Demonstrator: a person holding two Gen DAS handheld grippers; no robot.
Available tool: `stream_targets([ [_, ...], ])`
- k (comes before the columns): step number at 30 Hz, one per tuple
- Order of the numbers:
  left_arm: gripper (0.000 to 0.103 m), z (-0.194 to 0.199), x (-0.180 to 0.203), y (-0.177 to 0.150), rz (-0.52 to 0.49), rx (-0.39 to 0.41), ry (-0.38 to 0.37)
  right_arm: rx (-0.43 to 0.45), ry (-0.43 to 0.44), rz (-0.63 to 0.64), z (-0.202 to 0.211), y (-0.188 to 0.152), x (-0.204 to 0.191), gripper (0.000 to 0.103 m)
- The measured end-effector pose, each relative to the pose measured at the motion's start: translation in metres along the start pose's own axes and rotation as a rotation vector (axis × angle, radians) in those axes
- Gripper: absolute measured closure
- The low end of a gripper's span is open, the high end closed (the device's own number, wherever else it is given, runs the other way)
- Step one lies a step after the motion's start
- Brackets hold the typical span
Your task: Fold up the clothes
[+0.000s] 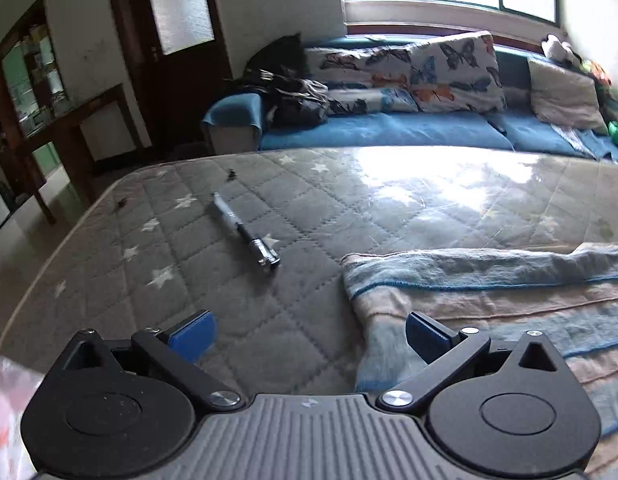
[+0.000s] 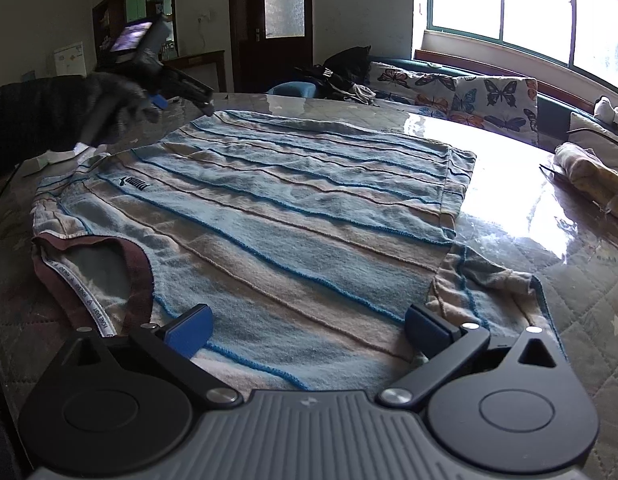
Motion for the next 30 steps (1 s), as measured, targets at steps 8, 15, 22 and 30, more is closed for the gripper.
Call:
stream_targets([
  [8,0.000,-0.017,-0.013,0.006,0.000,0.004,0.058,0.000,0.004,-0.004,0.000,0.000,0.000,0.000],
  [15,0.000,-0.017,-0.007,0.012,-0.029,0.022,0.044,0.000,0.005,-0.006,0.000,-0.001,0.000,0.000],
  [22,0.000,-0.019,0.007,0.015,-0.037,0.011,0.034,0.000,0.006,-0.006,0.001,-0.001,0.000,0.000],
  [30,0.000,-0.022,0.023,0.019,-0.045,-0.002,0.022,0.001,0.005,-0.005,0.000,-0.001,0.000,0.000],
])
Point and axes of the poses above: each gripper's, at about its wrist camera, not at the fingertips, and z roughly against the way its jaws point, x to its right, y to its top, the point moved 9 cm from there along -z, roughly the way its jaws point, and after that the axes turned 11 degrees about -y, right-handed, at the moved point
